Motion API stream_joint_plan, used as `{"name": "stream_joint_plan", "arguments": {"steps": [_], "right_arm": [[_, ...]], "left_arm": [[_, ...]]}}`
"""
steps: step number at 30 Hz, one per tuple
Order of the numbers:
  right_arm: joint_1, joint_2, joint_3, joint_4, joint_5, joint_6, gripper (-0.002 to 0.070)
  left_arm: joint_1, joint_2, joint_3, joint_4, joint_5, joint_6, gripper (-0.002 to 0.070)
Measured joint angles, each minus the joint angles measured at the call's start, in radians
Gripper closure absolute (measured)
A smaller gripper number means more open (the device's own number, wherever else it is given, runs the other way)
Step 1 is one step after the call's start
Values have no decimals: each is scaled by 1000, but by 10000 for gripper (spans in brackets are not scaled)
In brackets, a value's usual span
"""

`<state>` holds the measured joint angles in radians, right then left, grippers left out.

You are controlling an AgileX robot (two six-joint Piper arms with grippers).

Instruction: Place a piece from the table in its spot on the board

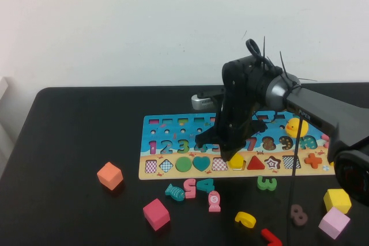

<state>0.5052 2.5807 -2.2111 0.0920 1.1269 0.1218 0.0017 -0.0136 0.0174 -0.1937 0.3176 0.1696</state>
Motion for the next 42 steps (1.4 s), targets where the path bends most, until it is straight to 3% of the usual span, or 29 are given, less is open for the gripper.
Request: {"name": "stream_joint_plan", "arguments": {"steps": [21,28,37,42], "right_arm": [[0,12,0,-23,1,99,657],[0,-4,-63,-50,19,47,657],[13,-313,-70,-244,29,-41,657],[87,-526,-10,-278,-11,-85,657]], "left_arm": [[0,0,0,0,0,0,678],[0,0,0,0,0,0,678],[0,0,0,0,0,0,678],[0,0,0,0,0,0,678]]}}
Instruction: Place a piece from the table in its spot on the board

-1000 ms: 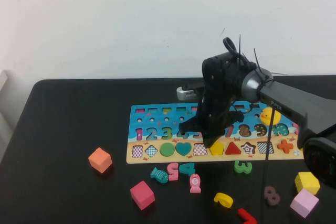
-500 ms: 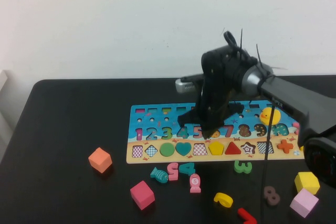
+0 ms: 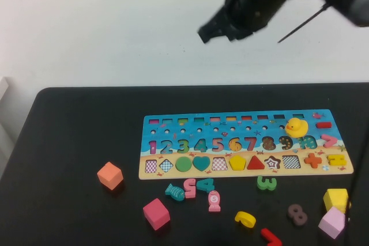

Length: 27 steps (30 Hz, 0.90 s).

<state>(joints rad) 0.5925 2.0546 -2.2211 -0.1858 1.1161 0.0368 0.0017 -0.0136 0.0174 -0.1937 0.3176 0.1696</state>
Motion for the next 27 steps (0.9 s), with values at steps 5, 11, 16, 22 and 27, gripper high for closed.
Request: {"name": "stream_joint_plan", "arguments": {"steps": [5,11,16,22,27], "right_arm": [[115,-174,133,-8,-62,-13,657],[224,-390,322,-16,-123,-15,657],[236,-550,462,-31,-31,-15,657],[236,-731,685,-69,-56,-37,657],[236,-933,928,-95,-237,-19,657]], "left_arm": [[0,0,0,0,0,0,678],[0,0,0,0,0,0,678],[0,0,0,0,0,0,678],[0,0,0,0,0,0,678],[0,0,0,0,0,0,678]]}}
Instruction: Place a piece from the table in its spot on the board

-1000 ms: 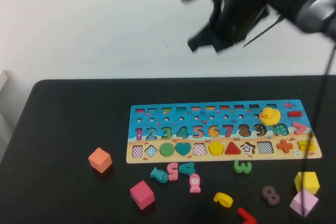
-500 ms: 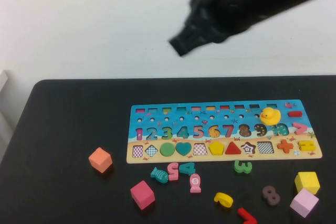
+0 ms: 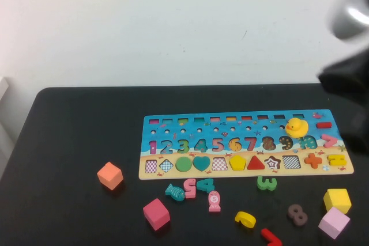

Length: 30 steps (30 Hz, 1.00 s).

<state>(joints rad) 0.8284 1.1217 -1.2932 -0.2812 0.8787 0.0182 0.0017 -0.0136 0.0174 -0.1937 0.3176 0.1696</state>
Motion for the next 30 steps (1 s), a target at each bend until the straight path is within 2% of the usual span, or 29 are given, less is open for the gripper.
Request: {"name": "stream_joint_plan", "arguments": {"steps": [7,10,15,24,27,30], "right_arm": [[-4,-280,381,-46,-251,90,657],[-48,-401,544,-58,-394,110,657],[-270,-572,786,-105,-613,116,657],[-700,-882,1039,-128,-683,107,657],[-787,-968,1091,-128,-686,108,657],[-825,-1025,1127,-129,-682,113,657]], "left_arm": [[0,0,0,0,0,0,678],[0,0,0,0,0,0,678],[0,0,0,0,0,0,678],[0,0,0,0,0,0,678],[0,0,0,0,0,0,678],[0,0,0,0,0,0,678]]}}
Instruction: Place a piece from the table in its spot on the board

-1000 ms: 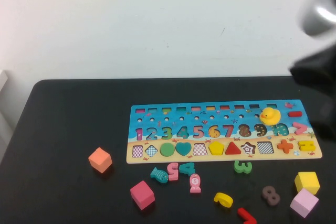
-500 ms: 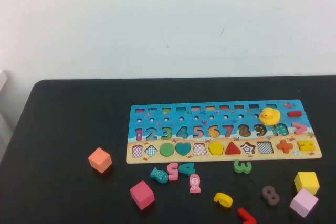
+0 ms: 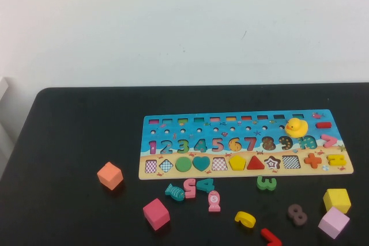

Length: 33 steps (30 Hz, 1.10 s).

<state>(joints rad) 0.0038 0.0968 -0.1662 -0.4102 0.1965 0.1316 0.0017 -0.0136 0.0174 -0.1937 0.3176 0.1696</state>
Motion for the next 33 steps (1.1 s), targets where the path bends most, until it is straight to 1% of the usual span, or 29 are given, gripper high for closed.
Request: {"name": "stream_joint_plan", "arguments": {"steps": [6,8,11,14,16,20,24,27,30,33], "right_arm": [[-6,-24,50,13,55,16,657],[-6,-36,70,80,83,-31,657],[-22,-77,101,199,174,-111,657],[-56,-103,141,256,215,-138,657],[-72,-107,171,281,202,-143,657],[-76,-107,190,311,116,-147,657],[-43,-107,190,315,82,-150,657],[-17,-107,190,316,93,-152,657],[-13,-107,190,320,145,-152,657],[-13,-107,190,320,152,-152,657]], "left_arm": [[0,0,0,0,0,0,678],[0,0,0,0,0,0,678],[0,0,0,0,0,0,678],[0,0,0,0,0,0,678],[0,0,0,0,0,0,678],[0,0,0,0,0,0,678],[0,0,0,0,0,0,678],[0,0,0,0,0,0,678],[0,0,0,0,0,0,678],[0,0,0,0,0,0,676]]}}
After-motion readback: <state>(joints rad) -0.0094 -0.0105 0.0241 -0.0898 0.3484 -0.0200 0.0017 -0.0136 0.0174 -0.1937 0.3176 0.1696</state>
